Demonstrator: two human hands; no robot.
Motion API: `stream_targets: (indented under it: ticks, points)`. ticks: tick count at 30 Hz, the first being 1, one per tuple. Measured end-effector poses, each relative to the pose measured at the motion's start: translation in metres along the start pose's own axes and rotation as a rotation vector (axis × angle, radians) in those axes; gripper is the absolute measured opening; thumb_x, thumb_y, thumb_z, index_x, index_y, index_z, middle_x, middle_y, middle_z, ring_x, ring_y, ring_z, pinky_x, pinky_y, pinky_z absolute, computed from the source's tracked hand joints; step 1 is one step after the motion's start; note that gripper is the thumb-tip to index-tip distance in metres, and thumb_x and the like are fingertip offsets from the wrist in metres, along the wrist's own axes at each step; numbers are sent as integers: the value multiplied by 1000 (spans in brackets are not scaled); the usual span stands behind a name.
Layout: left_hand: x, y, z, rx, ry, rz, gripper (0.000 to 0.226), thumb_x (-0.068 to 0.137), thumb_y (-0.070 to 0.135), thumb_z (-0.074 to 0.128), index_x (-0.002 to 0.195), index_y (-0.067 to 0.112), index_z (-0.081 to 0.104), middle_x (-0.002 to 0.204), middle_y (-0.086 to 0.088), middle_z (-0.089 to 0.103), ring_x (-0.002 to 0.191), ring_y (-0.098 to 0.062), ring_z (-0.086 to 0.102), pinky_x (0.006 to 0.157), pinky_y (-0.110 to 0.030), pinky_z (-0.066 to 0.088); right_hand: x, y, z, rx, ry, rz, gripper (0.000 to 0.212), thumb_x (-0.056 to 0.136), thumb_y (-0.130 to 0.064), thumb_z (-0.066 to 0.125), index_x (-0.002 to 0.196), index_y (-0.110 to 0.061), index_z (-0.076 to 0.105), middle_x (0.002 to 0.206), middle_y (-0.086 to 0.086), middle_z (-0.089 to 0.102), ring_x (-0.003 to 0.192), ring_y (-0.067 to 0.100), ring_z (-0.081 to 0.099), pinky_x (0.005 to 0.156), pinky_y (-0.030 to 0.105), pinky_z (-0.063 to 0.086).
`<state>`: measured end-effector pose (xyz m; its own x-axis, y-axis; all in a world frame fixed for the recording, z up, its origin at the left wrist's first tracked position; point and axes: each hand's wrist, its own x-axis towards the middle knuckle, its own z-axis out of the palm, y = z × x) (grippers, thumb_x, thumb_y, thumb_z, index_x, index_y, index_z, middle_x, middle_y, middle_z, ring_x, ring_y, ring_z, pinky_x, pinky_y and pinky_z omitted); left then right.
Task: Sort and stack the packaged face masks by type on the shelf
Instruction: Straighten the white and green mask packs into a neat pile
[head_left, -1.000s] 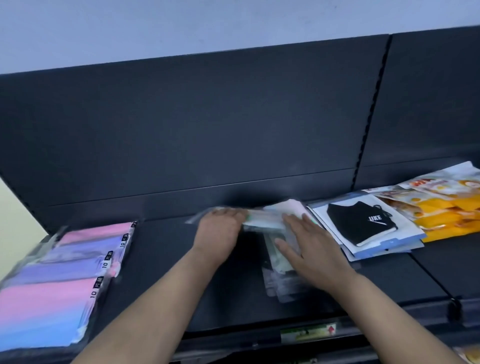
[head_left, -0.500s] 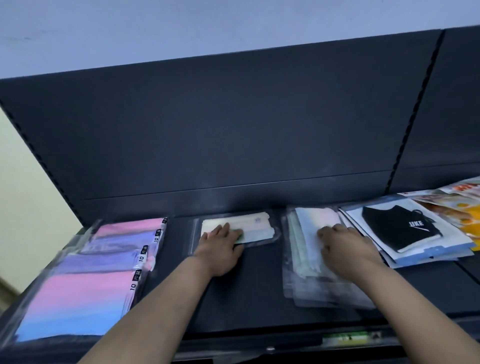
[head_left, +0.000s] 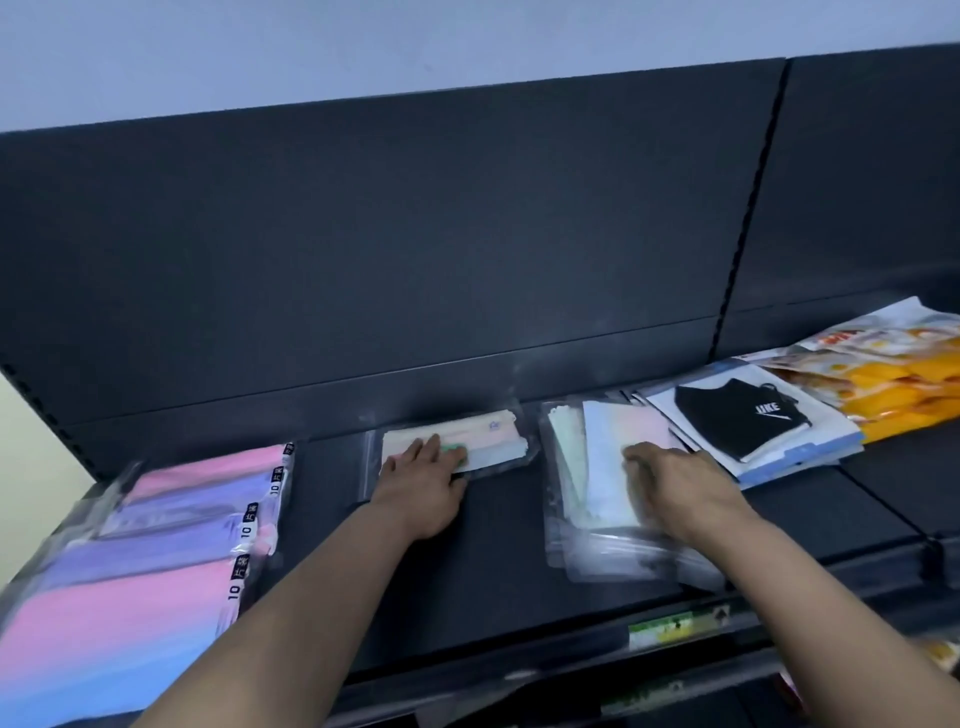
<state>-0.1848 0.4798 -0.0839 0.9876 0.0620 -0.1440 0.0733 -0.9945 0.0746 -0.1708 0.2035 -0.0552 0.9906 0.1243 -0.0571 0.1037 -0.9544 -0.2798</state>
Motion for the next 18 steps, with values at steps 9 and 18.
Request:
stream_targets:
  ticks: [9, 18]
  points:
    - [-14, 141, -9, -146, 287, 308, 30, 98, 29, 39, 106, 14, 63, 117, -3, 63, 109, -28, 48, 89, -39, 44, -7, 45, 3, 155, 180, -141, 42, 87, -9, 52, 127, -21, 53, 119, 7, 62, 109, 27, 58, 80, 30, 44]
    - [-14, 239, -20, 179, 23, -73, 93, 70, 86, 39, 124, 11, 45, 117, -7, 56, 114, -31, 43, 88, -47, 32, 1, 107, -14, 77, 271, -247, 52, 76, 0, 53, 123, -22, 59, 117, 1, 64, 113, 26, 53, 85, 34, 45]
